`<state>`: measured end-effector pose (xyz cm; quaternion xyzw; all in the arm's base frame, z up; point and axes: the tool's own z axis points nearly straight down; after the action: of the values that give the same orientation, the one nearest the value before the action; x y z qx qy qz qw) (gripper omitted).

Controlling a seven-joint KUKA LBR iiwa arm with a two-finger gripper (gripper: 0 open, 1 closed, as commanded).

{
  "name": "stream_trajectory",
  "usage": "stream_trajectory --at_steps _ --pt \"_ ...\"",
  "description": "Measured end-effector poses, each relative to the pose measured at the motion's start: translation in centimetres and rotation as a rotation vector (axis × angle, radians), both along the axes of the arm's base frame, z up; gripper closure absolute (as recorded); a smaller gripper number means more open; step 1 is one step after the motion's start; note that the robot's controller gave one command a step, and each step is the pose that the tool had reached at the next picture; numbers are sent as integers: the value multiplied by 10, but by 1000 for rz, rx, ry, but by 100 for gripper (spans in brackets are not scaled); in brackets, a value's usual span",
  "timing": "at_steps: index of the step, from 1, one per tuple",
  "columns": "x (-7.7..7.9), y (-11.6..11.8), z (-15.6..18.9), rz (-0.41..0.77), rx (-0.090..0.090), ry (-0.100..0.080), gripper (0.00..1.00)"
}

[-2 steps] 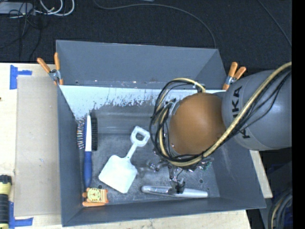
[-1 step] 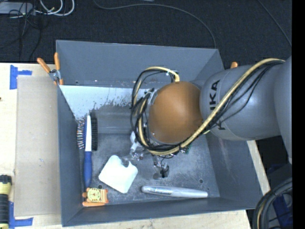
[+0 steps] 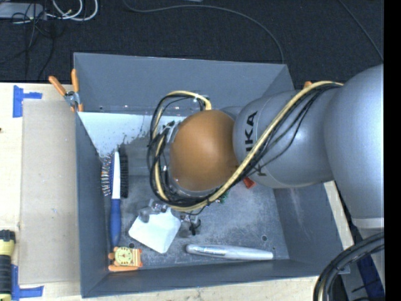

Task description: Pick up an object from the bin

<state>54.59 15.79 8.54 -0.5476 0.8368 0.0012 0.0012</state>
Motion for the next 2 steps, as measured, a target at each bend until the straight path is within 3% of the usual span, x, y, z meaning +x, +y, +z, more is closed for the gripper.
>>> stream_trajectory --at_steps 1,2 --pt "16 -41 -16 -36 1 -4 100" --pt "16 -41 -16 -37 1 -4 100"
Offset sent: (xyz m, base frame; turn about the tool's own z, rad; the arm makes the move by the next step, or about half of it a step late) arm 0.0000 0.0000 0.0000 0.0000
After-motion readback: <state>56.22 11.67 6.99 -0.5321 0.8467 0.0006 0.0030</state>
